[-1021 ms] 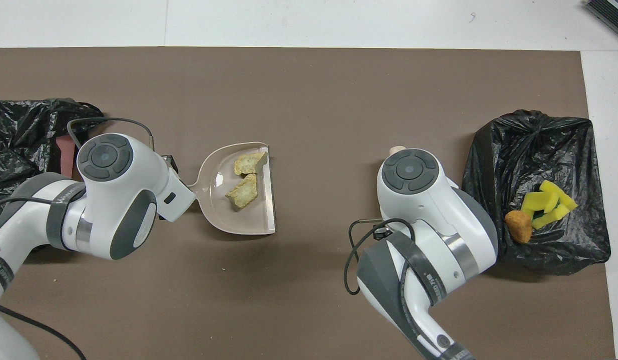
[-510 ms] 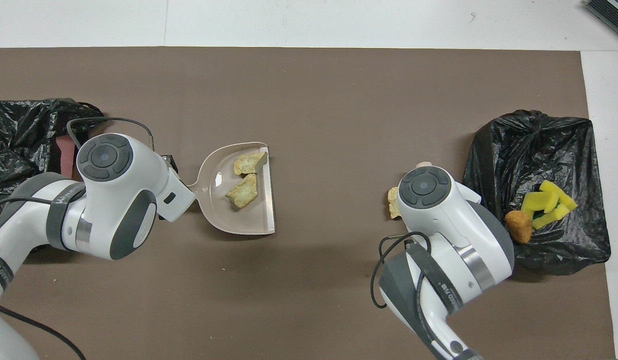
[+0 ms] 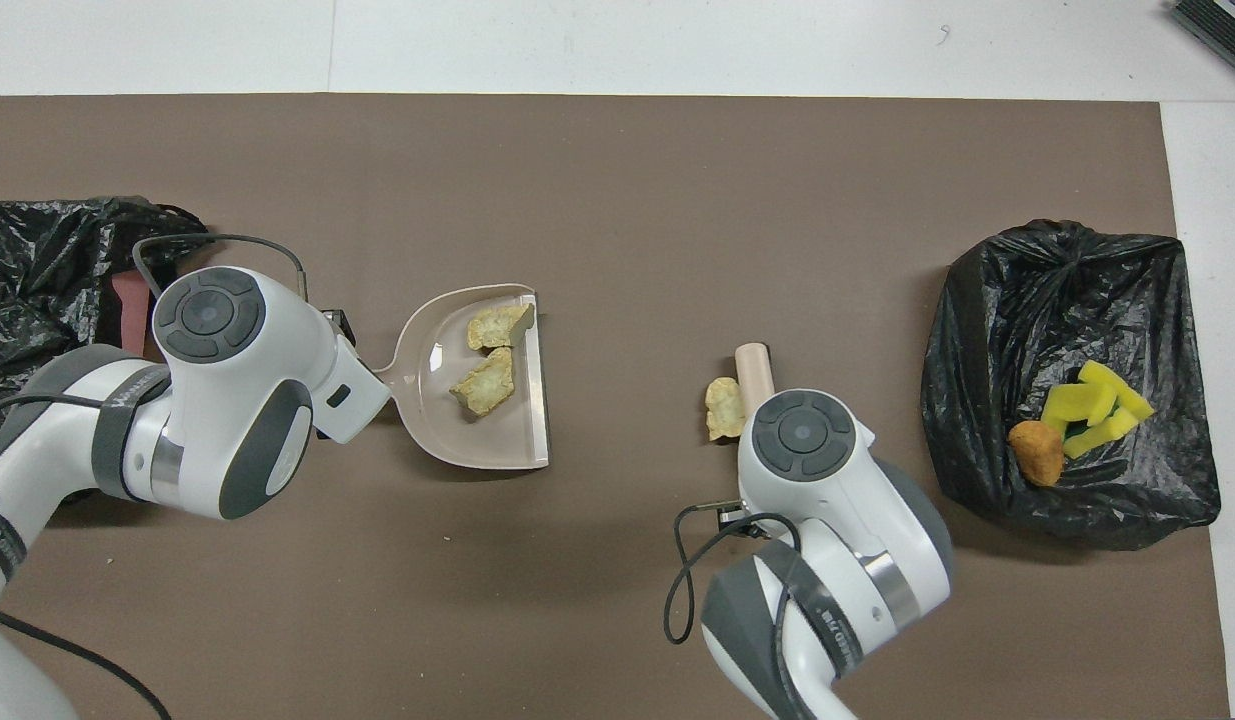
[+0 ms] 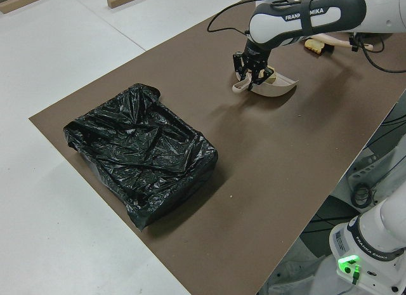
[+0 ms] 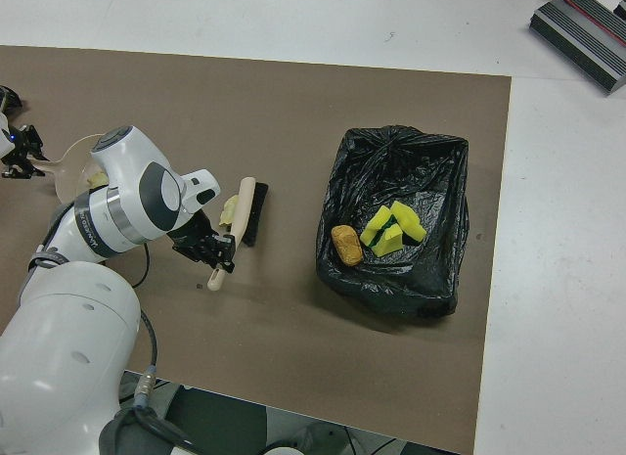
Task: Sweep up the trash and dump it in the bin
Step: 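Sweep the last pale chunk into the dustpan with the right gripper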
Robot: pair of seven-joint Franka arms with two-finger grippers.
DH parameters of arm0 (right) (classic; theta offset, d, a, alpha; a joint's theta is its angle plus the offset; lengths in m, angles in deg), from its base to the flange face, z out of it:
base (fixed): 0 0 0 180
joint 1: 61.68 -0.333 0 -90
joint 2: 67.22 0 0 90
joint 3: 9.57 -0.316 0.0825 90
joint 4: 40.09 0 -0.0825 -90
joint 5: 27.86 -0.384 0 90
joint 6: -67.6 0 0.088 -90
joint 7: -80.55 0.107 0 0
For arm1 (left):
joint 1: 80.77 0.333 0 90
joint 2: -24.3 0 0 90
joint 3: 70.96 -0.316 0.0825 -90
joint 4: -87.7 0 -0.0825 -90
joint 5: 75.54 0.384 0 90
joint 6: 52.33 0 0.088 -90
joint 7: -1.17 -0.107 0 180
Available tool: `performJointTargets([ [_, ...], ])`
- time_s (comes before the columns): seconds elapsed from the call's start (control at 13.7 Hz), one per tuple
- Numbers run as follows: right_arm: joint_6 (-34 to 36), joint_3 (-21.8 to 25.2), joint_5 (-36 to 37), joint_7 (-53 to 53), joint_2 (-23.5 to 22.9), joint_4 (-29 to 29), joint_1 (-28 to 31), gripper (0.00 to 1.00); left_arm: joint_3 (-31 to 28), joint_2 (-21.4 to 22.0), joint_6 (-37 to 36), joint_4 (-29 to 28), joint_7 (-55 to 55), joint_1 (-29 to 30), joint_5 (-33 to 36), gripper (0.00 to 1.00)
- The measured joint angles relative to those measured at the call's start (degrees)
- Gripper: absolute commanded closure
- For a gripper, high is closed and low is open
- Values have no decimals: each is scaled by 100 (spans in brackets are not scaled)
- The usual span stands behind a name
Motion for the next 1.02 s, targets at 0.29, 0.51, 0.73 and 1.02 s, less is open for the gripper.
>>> performJointTargets([
  [0.29, -977, -6, -740, 25, -248, -3, -346, 100, 0, 0, 1, 0, 0, 0, 1, 100],
  [0.51, -1558, -6, -1324, 25, -461, -104, -689, 100, -1, 0, 1, 0, 0, 3, 2, 100],
  [0.73, -2106, -8, -2027, 232, -737, -340, -1079, 100, -1, 0, 2, 0, 0, 4, 3, 100],
  [1.02, -3058, -11, -3712, 351, -1027, -730, -1483, 100, -4, 0, 2, 0, -1, 8, 4, 100],
])
